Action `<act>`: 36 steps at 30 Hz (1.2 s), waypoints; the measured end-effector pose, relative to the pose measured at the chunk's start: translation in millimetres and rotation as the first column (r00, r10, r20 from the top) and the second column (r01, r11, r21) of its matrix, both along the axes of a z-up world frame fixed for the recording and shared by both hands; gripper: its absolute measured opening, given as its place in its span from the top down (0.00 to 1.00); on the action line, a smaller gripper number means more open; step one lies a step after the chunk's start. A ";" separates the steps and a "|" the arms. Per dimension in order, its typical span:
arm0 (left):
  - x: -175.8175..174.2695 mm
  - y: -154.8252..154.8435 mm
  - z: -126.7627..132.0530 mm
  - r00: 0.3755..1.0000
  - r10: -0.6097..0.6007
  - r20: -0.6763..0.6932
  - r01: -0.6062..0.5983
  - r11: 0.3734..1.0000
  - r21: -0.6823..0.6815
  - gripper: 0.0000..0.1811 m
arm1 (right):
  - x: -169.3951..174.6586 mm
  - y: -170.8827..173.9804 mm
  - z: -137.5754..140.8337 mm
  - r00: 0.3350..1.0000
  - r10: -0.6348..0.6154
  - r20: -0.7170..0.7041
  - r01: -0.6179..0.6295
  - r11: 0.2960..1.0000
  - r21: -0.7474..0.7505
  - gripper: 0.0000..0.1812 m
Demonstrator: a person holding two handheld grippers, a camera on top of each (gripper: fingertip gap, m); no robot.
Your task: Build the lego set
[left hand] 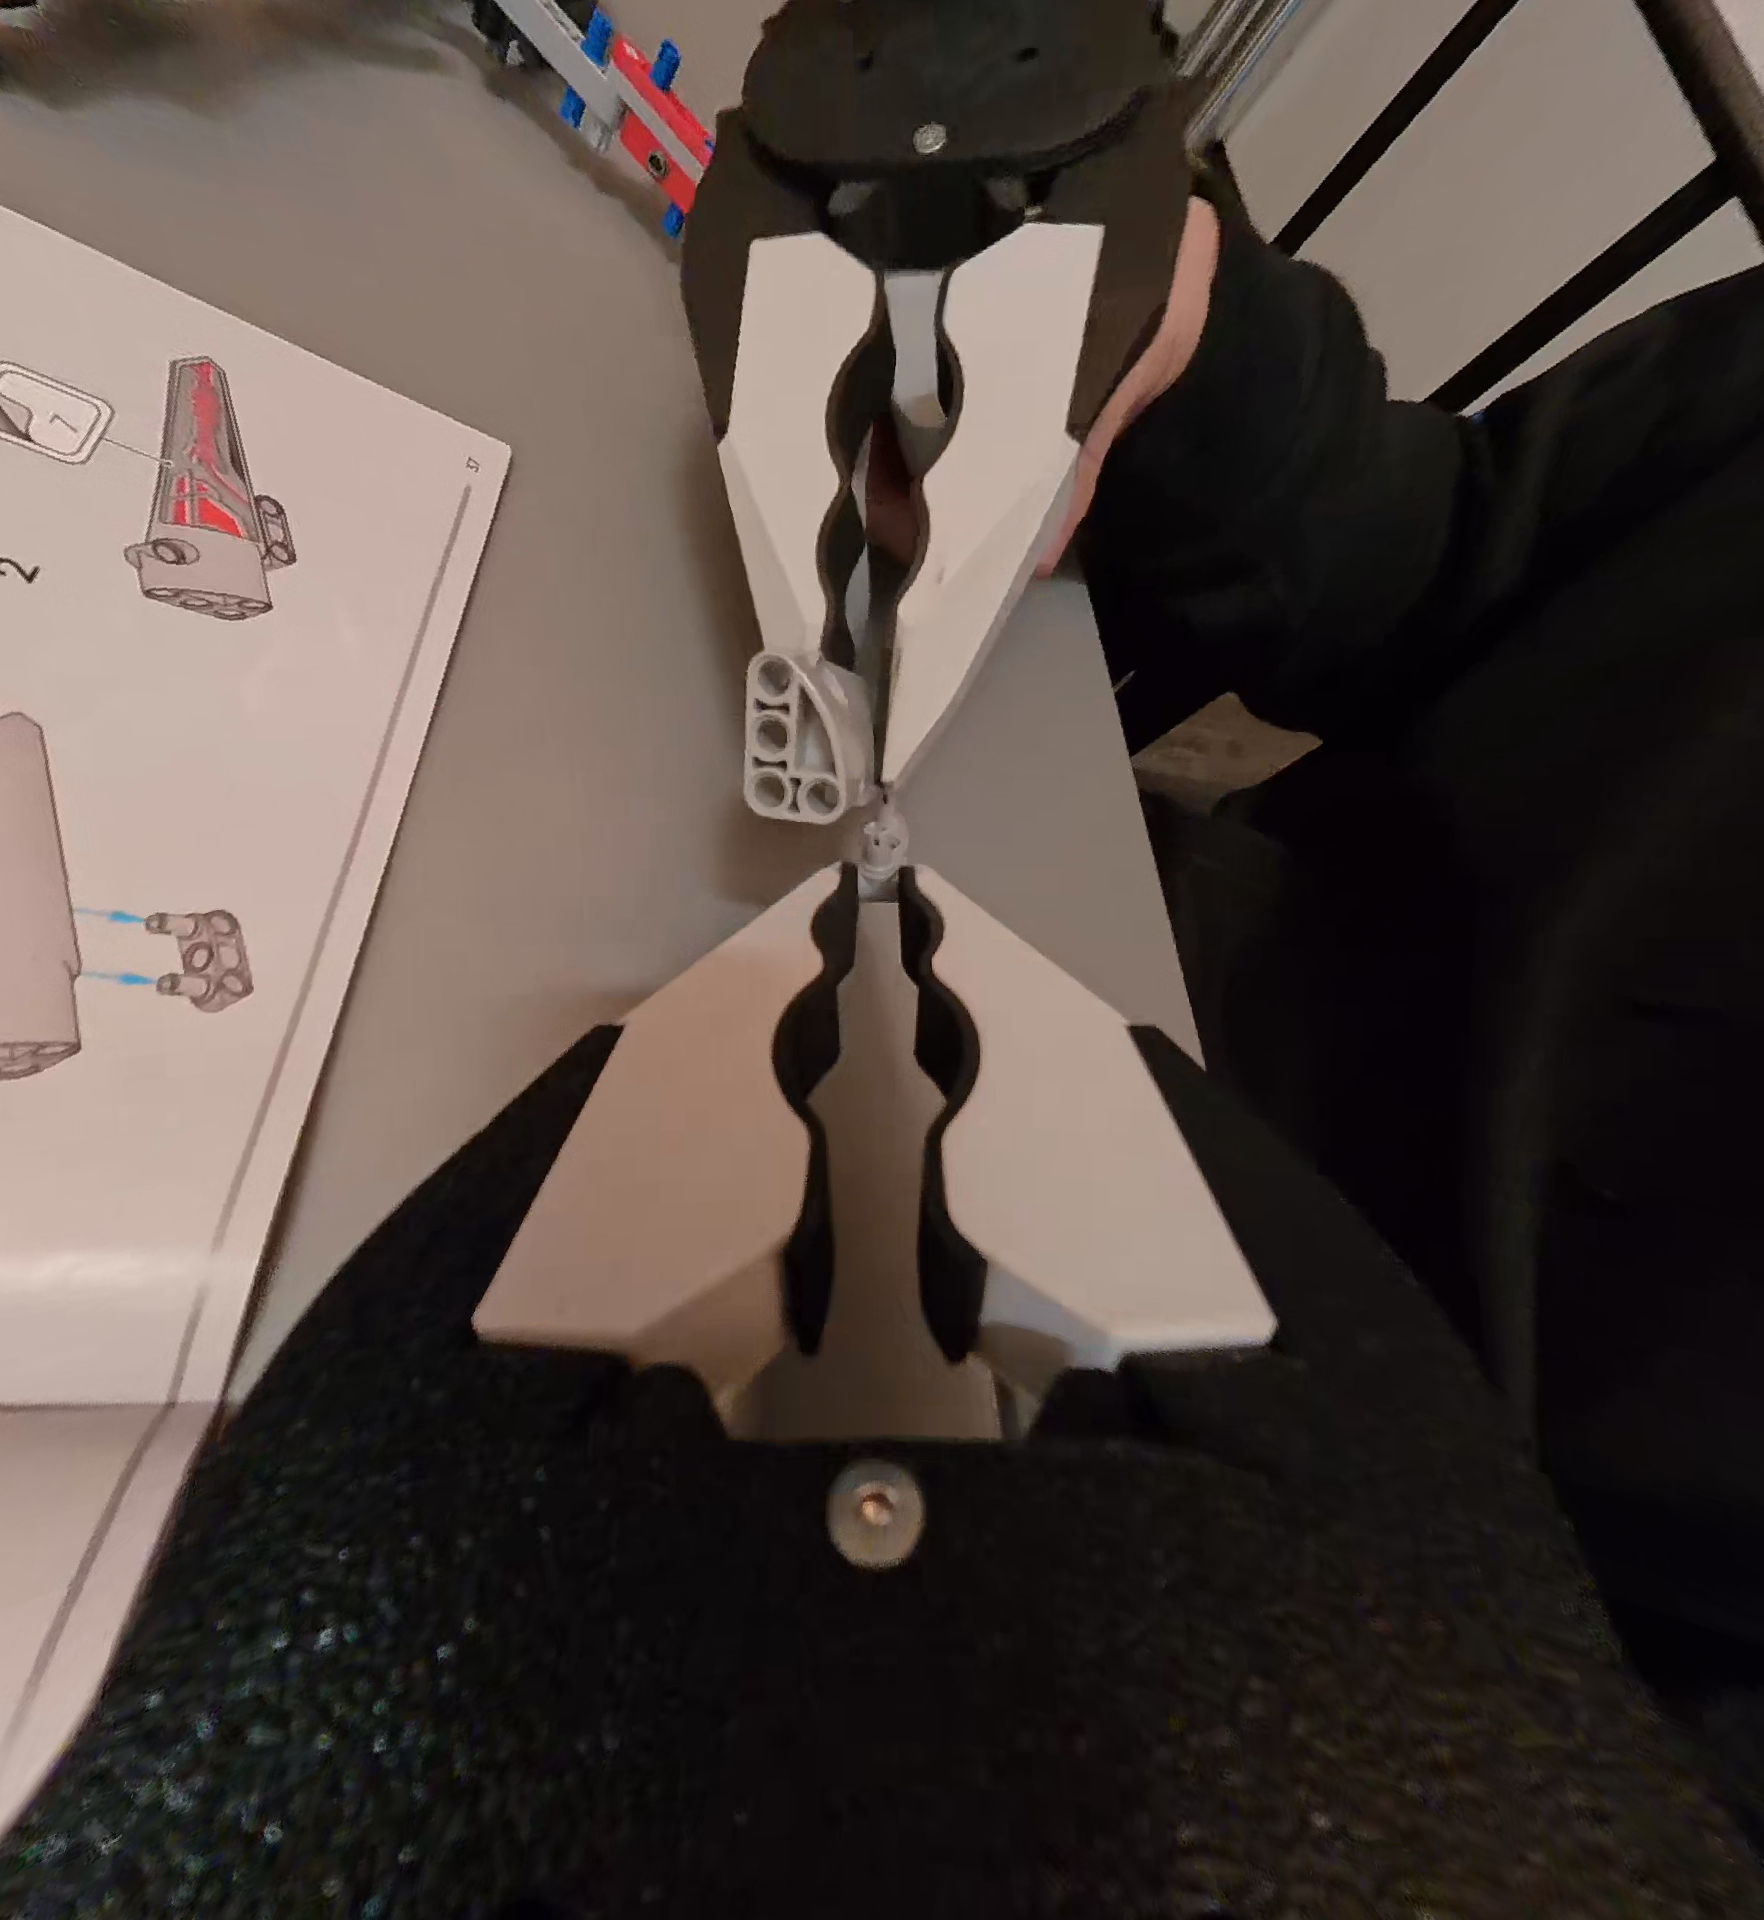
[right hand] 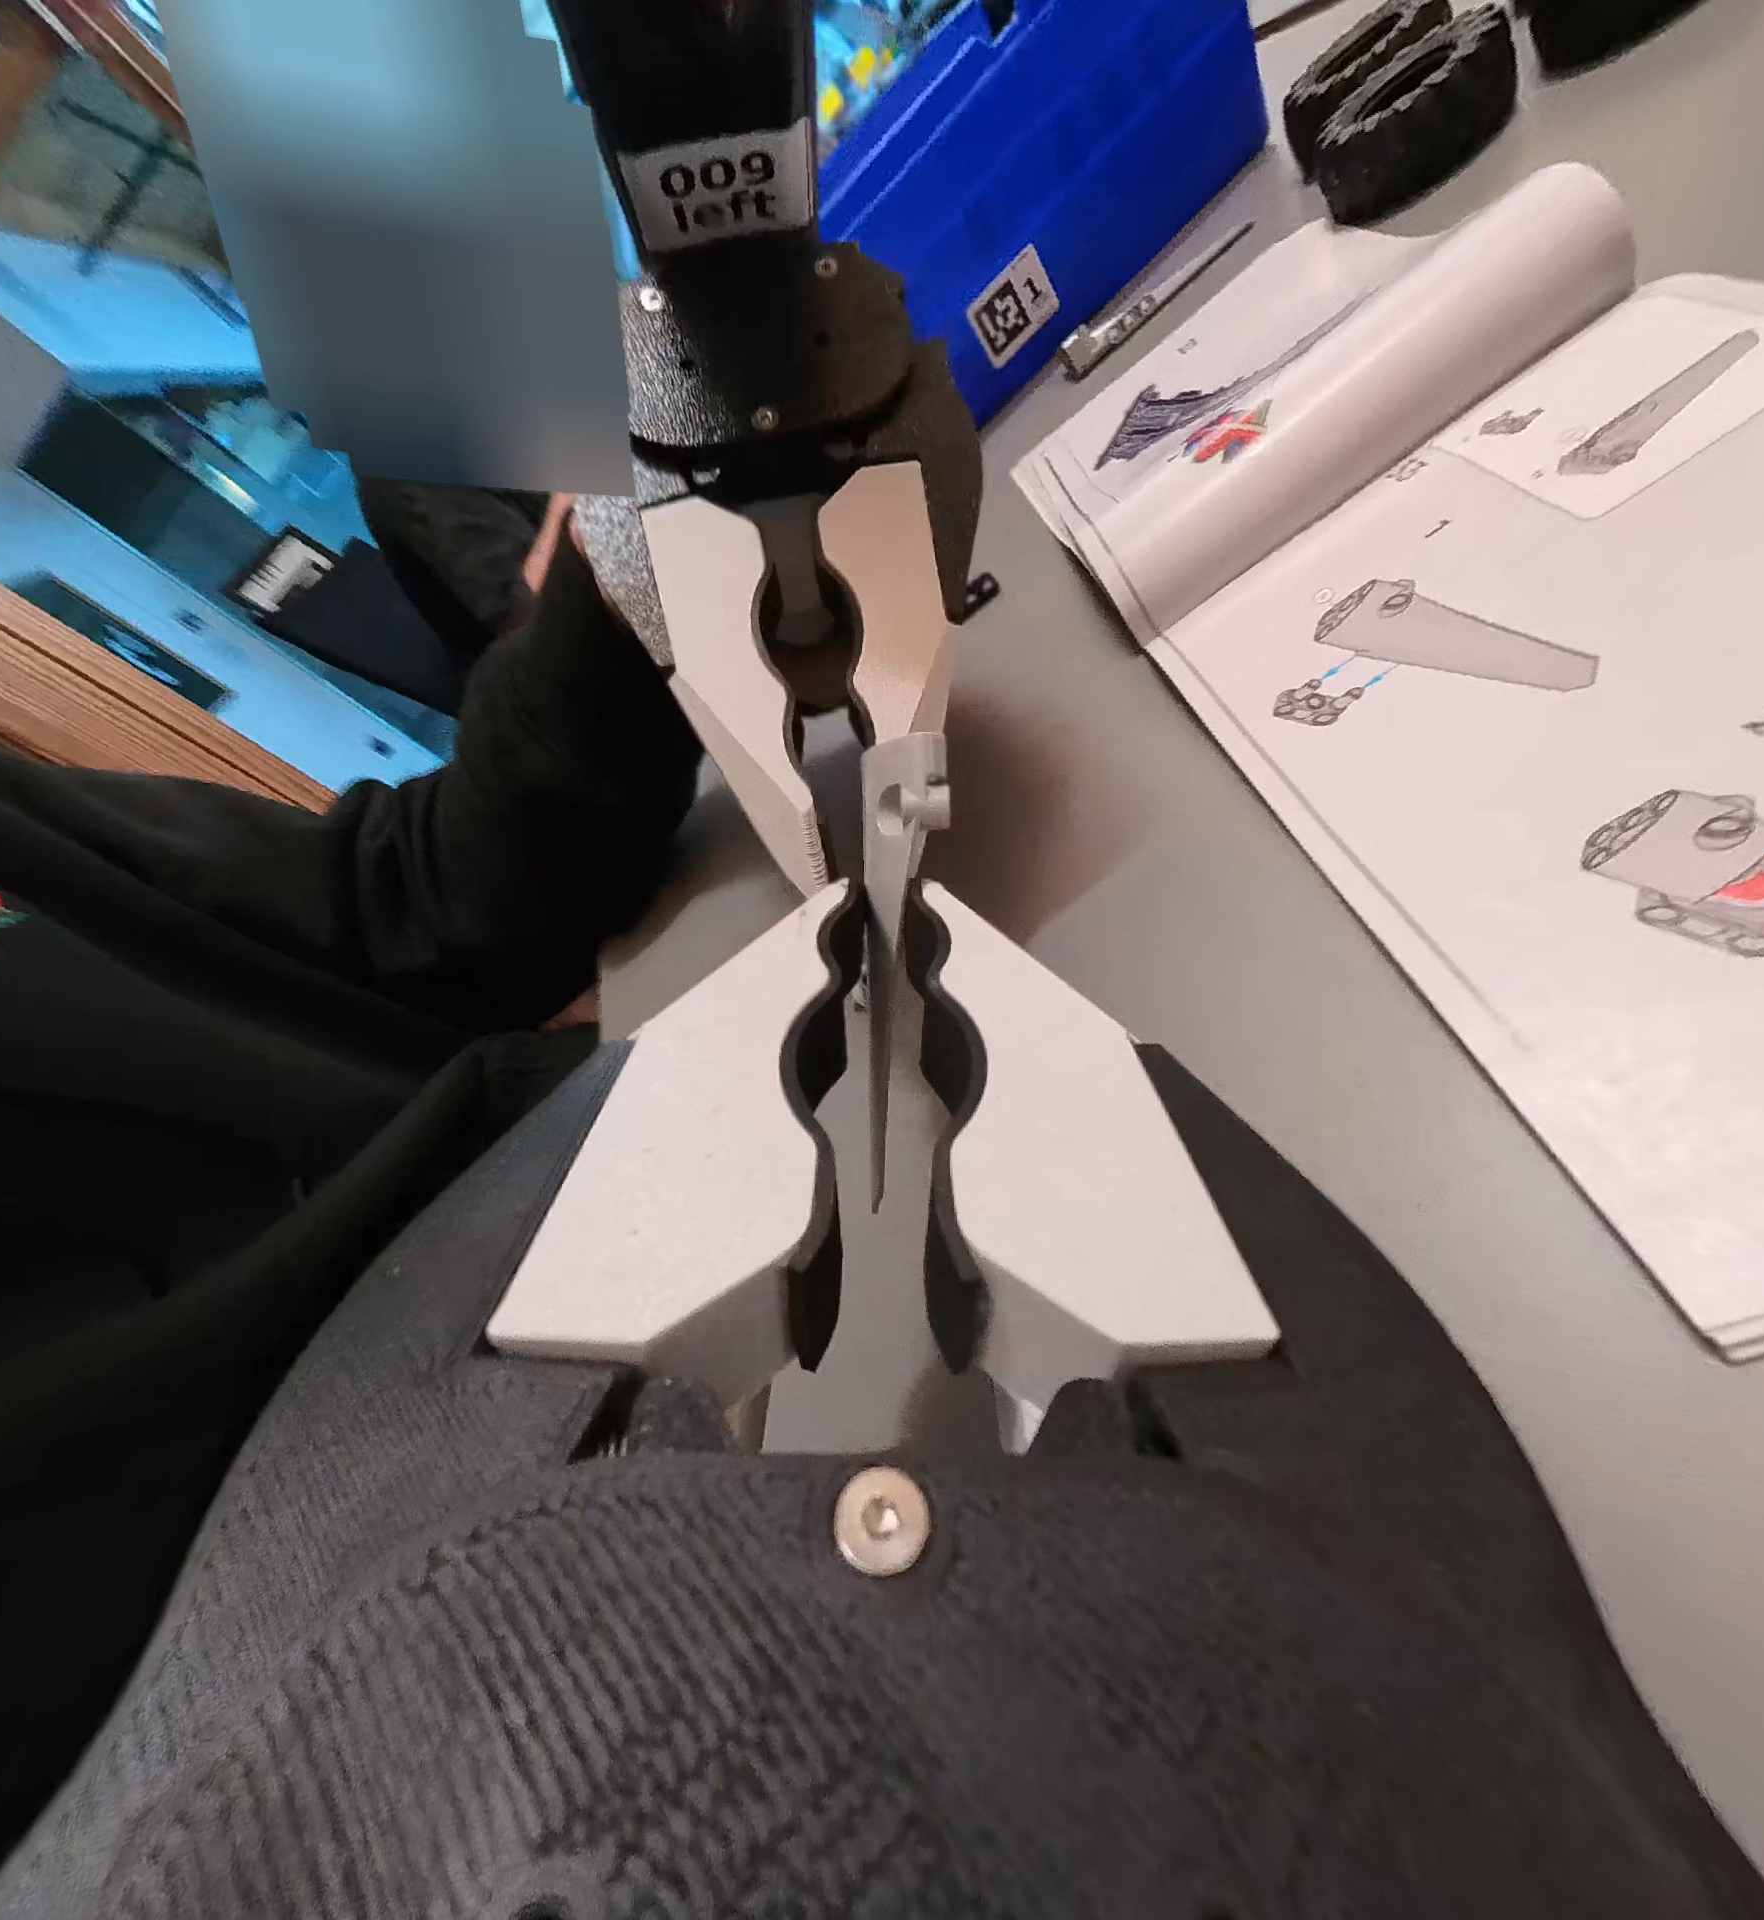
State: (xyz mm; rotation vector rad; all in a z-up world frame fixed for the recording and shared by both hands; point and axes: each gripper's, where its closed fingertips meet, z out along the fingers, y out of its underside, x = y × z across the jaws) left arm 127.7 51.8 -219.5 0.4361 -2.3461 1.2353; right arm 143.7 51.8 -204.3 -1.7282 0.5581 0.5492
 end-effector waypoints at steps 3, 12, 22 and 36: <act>-0.6 -1.1 4.3 0.998 0.016 -0.058 -0.019 0.999 -0.045 0.97 | 1.2 -1.3 4.4 0.993 0.007 -0.118 0.002 0.997 0.076 0.97; -4.5 1.1 4.9 0.982 0.011 -0.188 -0.028 0.995 -0.093 0.97 | -4.1 -0.4 3.7 0.968 0.081 -0.239 -0.058 0.993 0.104 0.97; -2.2 7.5 4.6 0.980 0.015 -0.200 -0.035 0.995 -0.094 0.97 | -7.3 1.2 0.6 0.958 0.107 -0.265 -0.085 0.992 0.091 0.97; -5.5 6.1 -5.8 0.978 0.006 -0.207 -0.016 0.999 -0.044 0.97 | -8.5 4.7 -9.4 0.979 0.073 -0.190 -0.072 0.997 0.011 0.97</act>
